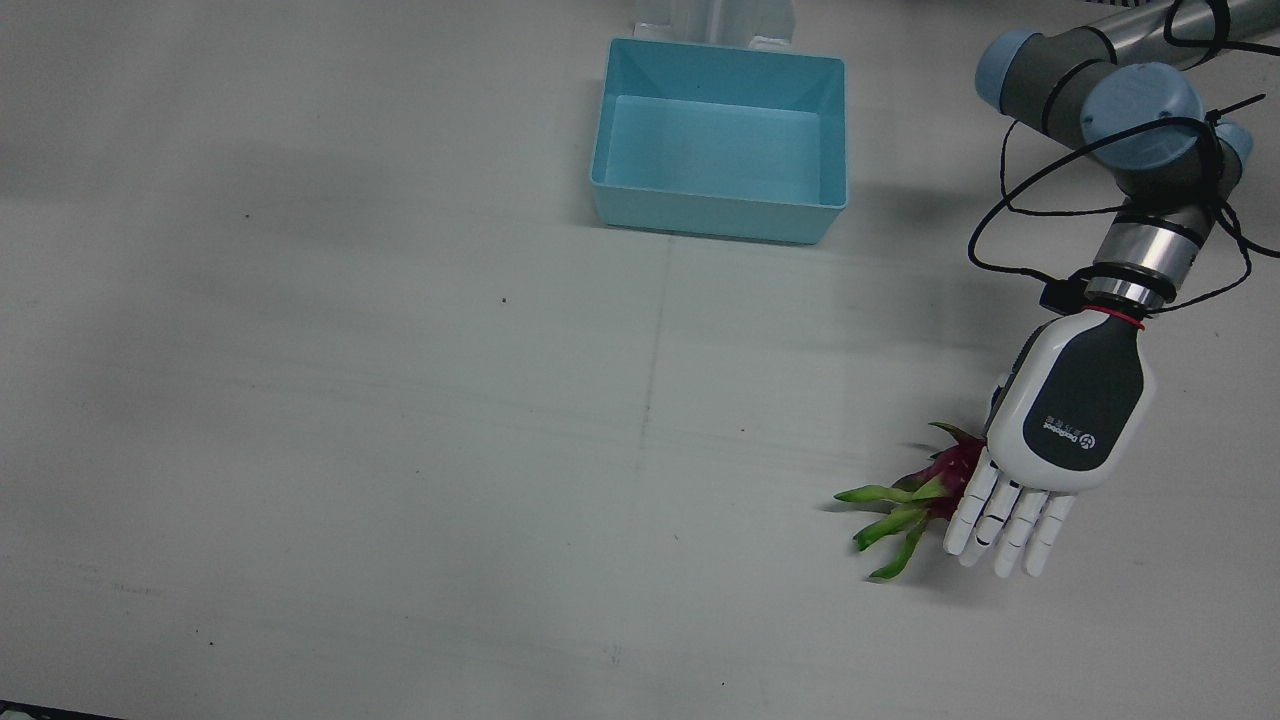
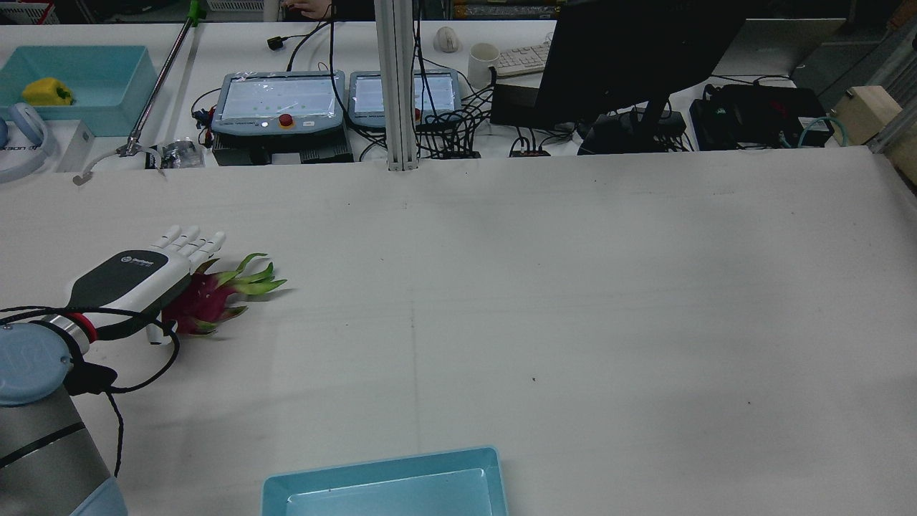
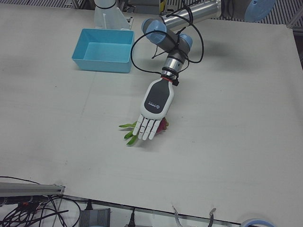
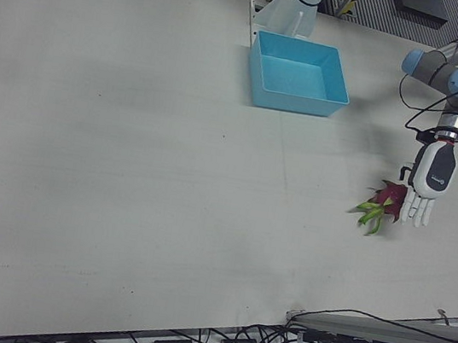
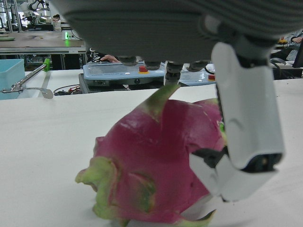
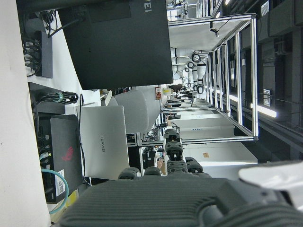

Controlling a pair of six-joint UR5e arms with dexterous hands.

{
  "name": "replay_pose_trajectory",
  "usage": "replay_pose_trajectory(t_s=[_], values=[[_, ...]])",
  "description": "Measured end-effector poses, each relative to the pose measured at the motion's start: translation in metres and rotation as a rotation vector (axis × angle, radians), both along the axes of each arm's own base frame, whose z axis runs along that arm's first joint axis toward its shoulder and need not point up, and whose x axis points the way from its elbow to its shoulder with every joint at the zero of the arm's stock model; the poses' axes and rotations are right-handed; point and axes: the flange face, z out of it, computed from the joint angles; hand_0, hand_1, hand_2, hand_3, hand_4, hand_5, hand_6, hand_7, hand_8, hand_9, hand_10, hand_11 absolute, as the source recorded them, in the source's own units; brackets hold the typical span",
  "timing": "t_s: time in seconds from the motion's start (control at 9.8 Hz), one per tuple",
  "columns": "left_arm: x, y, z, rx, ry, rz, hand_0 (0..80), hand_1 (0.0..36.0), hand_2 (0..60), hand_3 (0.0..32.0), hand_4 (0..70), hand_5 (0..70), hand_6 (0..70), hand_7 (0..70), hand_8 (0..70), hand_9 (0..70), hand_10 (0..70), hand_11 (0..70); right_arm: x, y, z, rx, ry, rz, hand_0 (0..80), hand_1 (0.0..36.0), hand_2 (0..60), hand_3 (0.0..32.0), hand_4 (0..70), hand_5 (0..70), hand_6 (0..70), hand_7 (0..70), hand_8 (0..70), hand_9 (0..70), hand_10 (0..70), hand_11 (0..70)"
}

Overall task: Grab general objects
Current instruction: 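Close the left hand's fingers around the dragon fruit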

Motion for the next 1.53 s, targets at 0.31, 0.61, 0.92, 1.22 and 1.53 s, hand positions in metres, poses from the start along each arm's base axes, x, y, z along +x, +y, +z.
replay_pose_trajectory(t_s=[0.31,0.61,0.92,1.22,1.53], values=[[0.008,0.0,0.012,-0.006,-0.021,0.006,80.0,36.0,60.0,0.0,0.0,0.0,0.0,20.1,0.0,2.6,0.0,0.0,0.0,0.0,0.0,0.0,0.0,0.0,0.0,0.0,0.0,0.0,0.0,0.0,0.0,0.0,0.0,0.0,0.0,0.0],[0.018,0.005,0.021,-0.013,-0.035,0.011,80.0,36.0,60.0,0.0,0.0,10.6,0.0,18.7,0.0,2.3,0.0,0.0,0.0,0.0,0.0,0.0,0.0,0.0,0.0,0.0,0.0,0.0,0.0,0.0,0.0,0.0,0.0,0.0,0.0,0.0],[0.021,0.007,0.022,-0.012,-0.037,0.01,80.0,36.0,60.0,27.8,0.0,70.0,0.0,4.3,0.0,0.0,0.0,0.0,0.0,0.0,0.0,0.0,0.0,0.0,0.0,0.0,0.0,0.0,0.0,0.0,0.0,0.0,0.0,0.0,0.0,0.0],[0.022,0.007,0.022,-0.012,-0.036,0.01,80.0,36.0,60.0,32.0,0.0,70.0,0.0,0.0,0.0,0.0,0.0,0.0,0.0,0.0,0.0,0.0,0.0,0.0,0.0,0.0,0.0,0.0,0.0,0.0,0.0,0.0,0.0,0.0,0.0,0.0],[0.022,0.006,0.024,-0.011,-0.035,0.01,80.0,36.0,60.0,11.4,0.0,70.0,0.0,0.0,0.0,0.0,0.0,0.0,0.0,0.0,0.0,0.0,0.0,0.0,0.0,0.0,0.0,0.0,0.0,0.0,0.0,0.0,0.0,0.0,0.0,0.0]])
